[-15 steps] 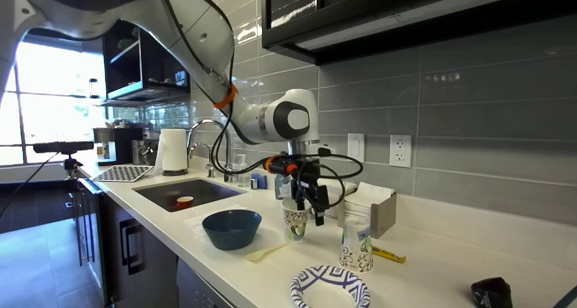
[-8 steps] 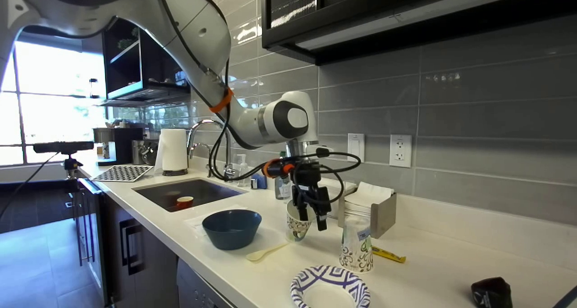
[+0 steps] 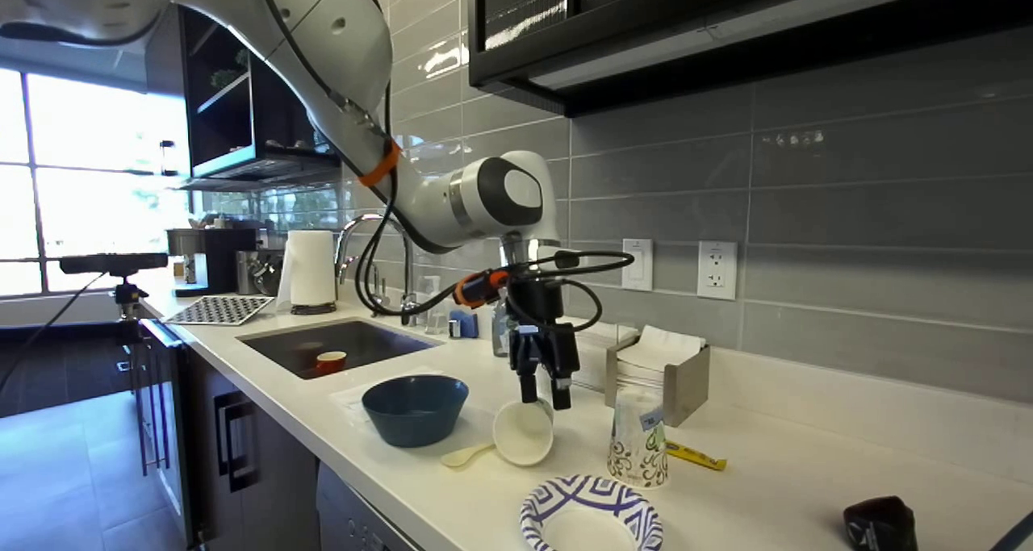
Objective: Move the paper cup on the right slightly to the left and then turn the paper cup in the middle over
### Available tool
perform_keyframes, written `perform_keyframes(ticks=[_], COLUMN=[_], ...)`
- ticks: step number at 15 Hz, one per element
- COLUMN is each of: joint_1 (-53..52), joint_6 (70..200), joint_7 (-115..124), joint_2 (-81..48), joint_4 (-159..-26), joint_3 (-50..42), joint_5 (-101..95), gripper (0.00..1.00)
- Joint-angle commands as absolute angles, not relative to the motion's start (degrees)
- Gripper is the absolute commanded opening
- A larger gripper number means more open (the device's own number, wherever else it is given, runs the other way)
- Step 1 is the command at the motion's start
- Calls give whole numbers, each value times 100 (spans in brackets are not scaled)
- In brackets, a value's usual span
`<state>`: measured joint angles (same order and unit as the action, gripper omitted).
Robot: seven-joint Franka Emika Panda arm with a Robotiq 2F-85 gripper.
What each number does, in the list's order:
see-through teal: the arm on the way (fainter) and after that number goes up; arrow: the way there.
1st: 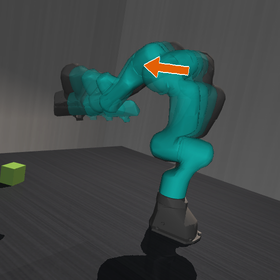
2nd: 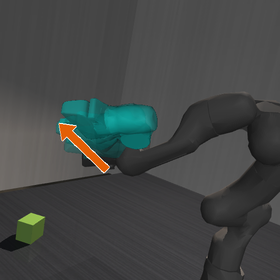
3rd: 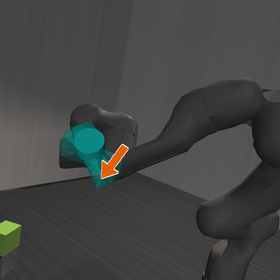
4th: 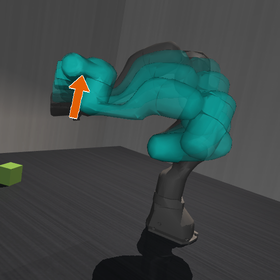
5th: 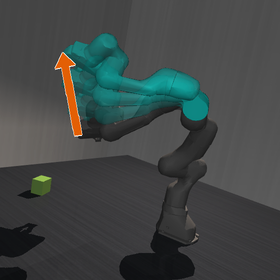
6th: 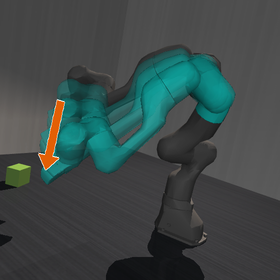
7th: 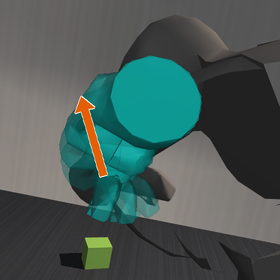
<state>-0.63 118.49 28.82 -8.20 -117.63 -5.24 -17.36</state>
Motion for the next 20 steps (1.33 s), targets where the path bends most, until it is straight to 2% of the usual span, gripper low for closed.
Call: perform_keyframes(ticks=[1, 7, 16, 17, 20], joint_1=[-89, -78, -60, -110, -107], joint_6=[11504, 11706, 12709, 12553, 12576], joint_7=[3006, 2310, -297, 328, 264], joint_2=[-476, -285, -640, -493, -525], joint_4=[-12010, -12043, -11740, -11863, -11856], joint_3=[-484, -307, 48, 12, 8], joint_5=[-1992, -1884, -1330, -1577, -1554], gripper=[100, 100, 100, 100, 100])
